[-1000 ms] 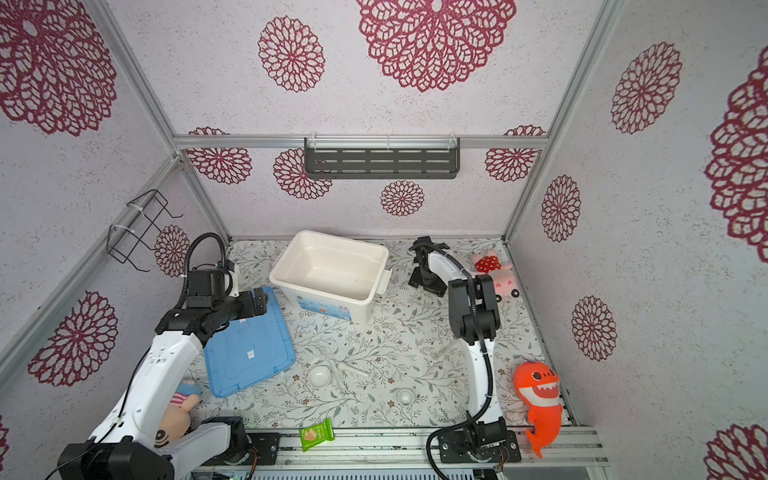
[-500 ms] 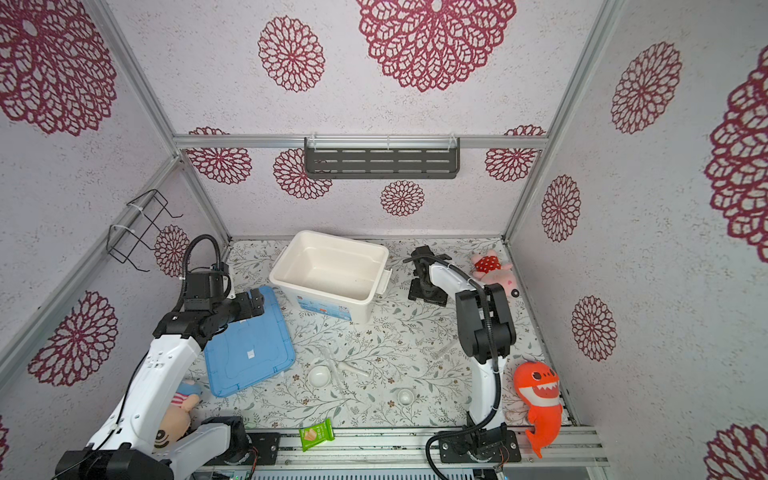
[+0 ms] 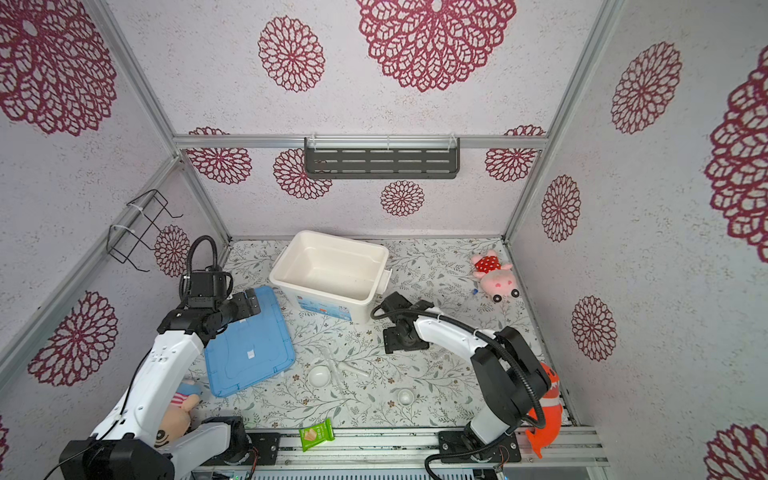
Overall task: Organize the chemistry lab equipment
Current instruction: 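Close the right gripper on a test tube while the left draws back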
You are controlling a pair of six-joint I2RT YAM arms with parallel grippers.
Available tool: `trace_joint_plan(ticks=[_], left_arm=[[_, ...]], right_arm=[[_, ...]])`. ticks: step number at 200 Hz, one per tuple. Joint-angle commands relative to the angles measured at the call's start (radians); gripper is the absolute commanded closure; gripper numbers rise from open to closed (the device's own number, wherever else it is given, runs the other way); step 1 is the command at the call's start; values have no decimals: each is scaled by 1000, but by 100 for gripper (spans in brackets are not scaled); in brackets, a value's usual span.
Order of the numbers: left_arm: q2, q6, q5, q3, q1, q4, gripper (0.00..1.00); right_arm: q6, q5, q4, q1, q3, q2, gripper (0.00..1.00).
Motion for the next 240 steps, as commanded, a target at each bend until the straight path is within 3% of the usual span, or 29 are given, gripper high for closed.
trace_joint_plan(ticks=[1, 27, 62, 130, 139, 165, 195, 226, 240], left_arm=[[-2, -25, -45, 27, 4, 39, 3], [-1, -15, -66, 56, 5, 34, 3], [-1, -12, -73, 77, 5, 30, 3], [-47, -29, -94, 57, 5, 33, 3], [-48, -29, -92, 54, 3, 36, 3], [-56, -43, -98, 43, 3, 30, 3], [-79, -56, -99, 9, 5, 43, 3], [-81, -66, -102, 5, 3, 32, 3], [-86, -55, -112, 6, 4, 23, 3]], right_arm=[[62, 28, 29, 36, -31, -15, 16], [89, 34, -20, 41, -36, -49, 1], [77, 44, -162, 1, 23, -141, 1], [119, -50, -262, -479, 97, -143, 2], [132, -49, -272, -534, 109, -116, 4], [168, 9, -269, -649, 105, -65, 25], [194, -116, -171, -778, 73, -13, 36], [113, -227, -121, -803, 118, 106, 52], [100, -224, -141, -805, 146, 154, 53]])
